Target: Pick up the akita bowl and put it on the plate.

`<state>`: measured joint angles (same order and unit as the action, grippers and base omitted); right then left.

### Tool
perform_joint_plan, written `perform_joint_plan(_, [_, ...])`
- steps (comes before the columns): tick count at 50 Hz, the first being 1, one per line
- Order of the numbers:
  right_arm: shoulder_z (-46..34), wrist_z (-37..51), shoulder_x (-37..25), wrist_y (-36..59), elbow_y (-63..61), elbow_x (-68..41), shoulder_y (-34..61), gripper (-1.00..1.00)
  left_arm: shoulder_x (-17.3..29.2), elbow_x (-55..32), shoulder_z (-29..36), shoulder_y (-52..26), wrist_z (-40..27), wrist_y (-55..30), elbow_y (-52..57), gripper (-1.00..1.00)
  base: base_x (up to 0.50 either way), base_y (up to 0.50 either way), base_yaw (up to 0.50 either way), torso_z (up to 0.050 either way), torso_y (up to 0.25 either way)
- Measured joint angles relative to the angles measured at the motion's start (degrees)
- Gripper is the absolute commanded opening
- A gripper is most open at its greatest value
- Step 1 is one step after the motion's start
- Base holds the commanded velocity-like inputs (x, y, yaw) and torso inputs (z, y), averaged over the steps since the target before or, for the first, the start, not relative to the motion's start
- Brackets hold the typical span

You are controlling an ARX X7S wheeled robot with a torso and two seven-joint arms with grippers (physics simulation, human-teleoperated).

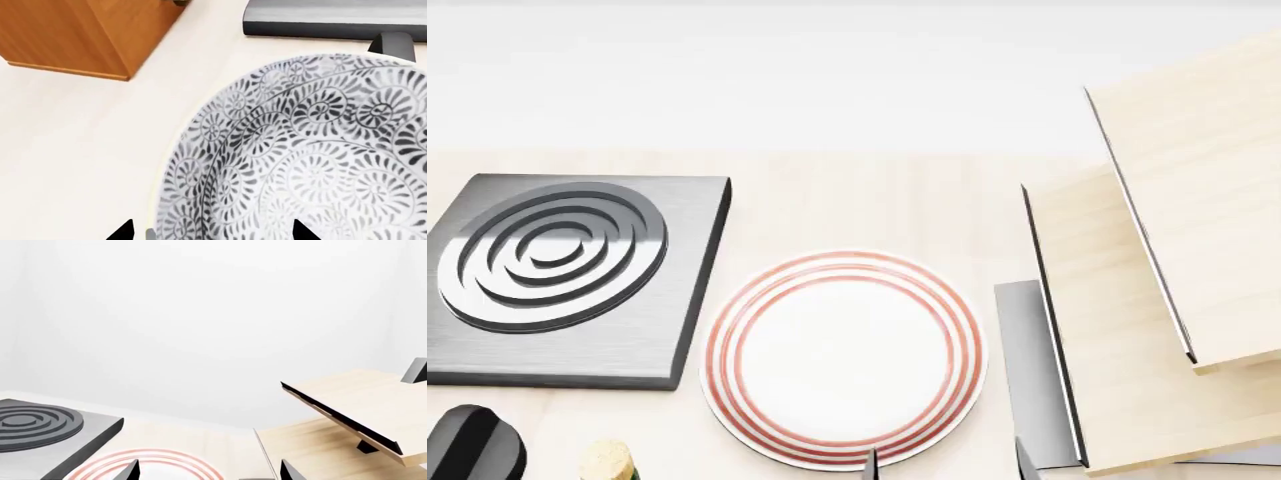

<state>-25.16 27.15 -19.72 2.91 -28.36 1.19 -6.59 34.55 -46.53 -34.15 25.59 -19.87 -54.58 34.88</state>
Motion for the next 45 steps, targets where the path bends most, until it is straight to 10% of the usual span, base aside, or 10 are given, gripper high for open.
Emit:
perform_joint_plan(28, [-0.6,0.4,-0.2,0.2,0.2,-0.1,0.3,1.00,0.7,3.2,4.5,-1.0,0.3,1.0,-3.1,1.00,0.00,0.00,0.00,0.000,0.000])
perform_joint_plan(29, [-0.6,0.4,-0.2,0.2,0.2,-0.1,0.3,1.00,0.8,3.3,4.8,-1.0,0.3,1.1,-3.2,-1.00,0.00,0.00,0.00,0.000,0.000])
perform_joint_plan(45, [-0.8,0.7,-0.3,0.2,0.6,-0.2,0.4,1.00,2.1,4.6,7.6,-1.1,-1.6,4.1,-2.3,-1.00,0.01,0.00,0.00,-0.002,0.000])
